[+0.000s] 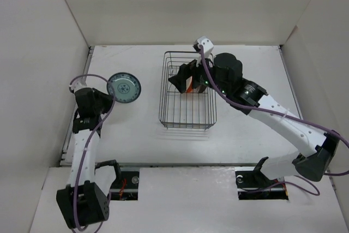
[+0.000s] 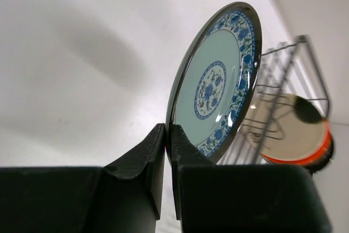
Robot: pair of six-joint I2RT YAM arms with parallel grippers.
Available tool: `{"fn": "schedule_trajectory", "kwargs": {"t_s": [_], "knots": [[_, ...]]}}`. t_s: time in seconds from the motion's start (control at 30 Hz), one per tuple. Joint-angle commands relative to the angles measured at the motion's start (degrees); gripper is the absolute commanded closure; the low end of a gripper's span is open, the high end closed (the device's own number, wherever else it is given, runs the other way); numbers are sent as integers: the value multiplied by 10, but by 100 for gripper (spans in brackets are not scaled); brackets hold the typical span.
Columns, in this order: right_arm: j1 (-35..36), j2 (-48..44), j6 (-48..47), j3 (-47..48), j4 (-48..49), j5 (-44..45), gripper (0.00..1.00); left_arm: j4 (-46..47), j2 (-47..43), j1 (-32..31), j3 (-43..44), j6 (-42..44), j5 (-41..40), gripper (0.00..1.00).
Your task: Load the plates into the dish rack
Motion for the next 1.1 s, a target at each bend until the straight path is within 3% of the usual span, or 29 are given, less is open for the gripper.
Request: {"fn": "schedule_trajectory", "kwargs": {"t_s": [0.0,0.13,0.17,0.3,0.37,0.6,0.73,0.77,0.83,0.87,0.93,0.97,1.07], "knots": [[-28,16,-6,-6,114,-125,4,19,-39,2,58,80,42,100],[-54,104,-6,47,133,-196,4,68,-56,2,52,87,131,100],[-54,119,-6,58,133,-206,4,89,-56,2,44,76,186,100],[-67,195,-6,118,139,-255,4,250,-50,-4,-8,14,310,100],[-67,231,8,144,139,-267,4,304,-50,-4,-32,-21,345,100],[-67,312,51,185,154,-322,7,347,-40,-4,-32,-41,376,100],[-67,320,68,185,167,-348,35,360,-28,-4,-32,-47,376,100],[-67,320,73,190,167,-343,65,360,-28,-4,-32,-47,376,100],[-67,306,80,190,167,-330,90,335,-28,-4,-32,-37,359,100],[-67,300,80,190,167,-323,100,297,-28,-4,-25,-29,332,88],[-67,284,87,177,167,-284,100,254,-28,-4,-16,-5,294,46],[-67,265,87,172,162,-228,100,222,-28,-4,-8,1,262,0],[-67,242,87,172,98,-86,100,179,-28,-4,-2,16,218,0]]}}
